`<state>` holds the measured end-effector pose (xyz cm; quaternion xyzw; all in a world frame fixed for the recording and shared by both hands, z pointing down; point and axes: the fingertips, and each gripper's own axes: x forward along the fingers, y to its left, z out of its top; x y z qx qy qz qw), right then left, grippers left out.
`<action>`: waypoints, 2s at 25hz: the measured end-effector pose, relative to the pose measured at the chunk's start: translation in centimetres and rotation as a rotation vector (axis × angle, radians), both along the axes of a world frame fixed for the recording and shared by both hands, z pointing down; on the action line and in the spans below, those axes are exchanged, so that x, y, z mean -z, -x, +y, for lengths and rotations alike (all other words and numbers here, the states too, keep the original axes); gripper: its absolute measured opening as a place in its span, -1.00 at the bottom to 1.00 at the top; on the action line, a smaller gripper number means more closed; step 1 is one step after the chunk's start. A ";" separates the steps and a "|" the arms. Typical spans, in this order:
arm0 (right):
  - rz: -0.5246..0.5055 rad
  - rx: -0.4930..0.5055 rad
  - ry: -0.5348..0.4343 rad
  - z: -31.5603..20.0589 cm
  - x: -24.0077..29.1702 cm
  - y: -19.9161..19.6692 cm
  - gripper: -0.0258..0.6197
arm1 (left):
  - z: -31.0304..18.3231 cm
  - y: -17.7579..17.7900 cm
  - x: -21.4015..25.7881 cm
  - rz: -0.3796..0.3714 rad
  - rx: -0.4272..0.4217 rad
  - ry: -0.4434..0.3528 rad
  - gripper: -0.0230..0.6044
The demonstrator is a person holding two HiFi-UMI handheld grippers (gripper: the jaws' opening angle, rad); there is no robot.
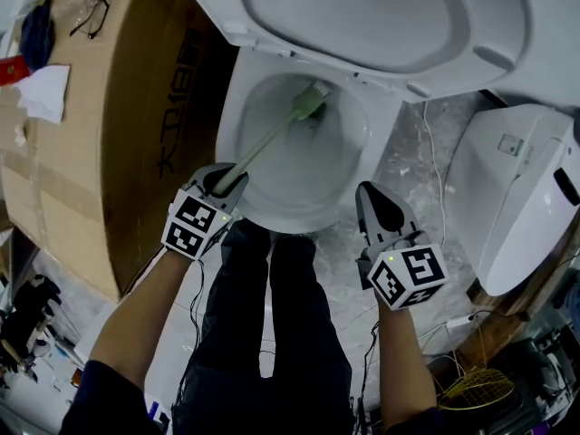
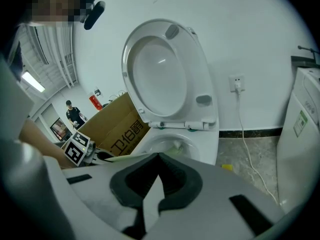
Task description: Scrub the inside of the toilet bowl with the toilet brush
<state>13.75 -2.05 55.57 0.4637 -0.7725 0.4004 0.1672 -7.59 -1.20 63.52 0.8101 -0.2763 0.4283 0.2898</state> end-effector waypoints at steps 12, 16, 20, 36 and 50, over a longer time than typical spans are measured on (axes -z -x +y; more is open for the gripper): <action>-0.011 -0.058 0.005 2.1 0.4 -1.4 -0.91 | 0.6 -2.9 1.1 0.033 -0.059 0.004 -0.66; -0.008 -0.076 0.000 2.8 0.9 -2.1 -0.91 | 1.5 -4.1 1.4 0.047 -0.083 0.005 -0.65; -0.003 -0.097 0.001 3.7 1.2 -2.7 -0.91 | 2.5 -5.1 1.6 0.058 -0.101 0.018 -0.65; 0.000 -0.169 0.007 6.6 1.5 -3.0 -0.91 | 6.7 -5.7 2.0 0.080 -0.162 0.062 -0.66; -0.003 -0.162 0.013 6.1 1.6 -0.1 -0.91 | 11.5 -2.5 2.6 0.089 -0.224 0.134 -0.66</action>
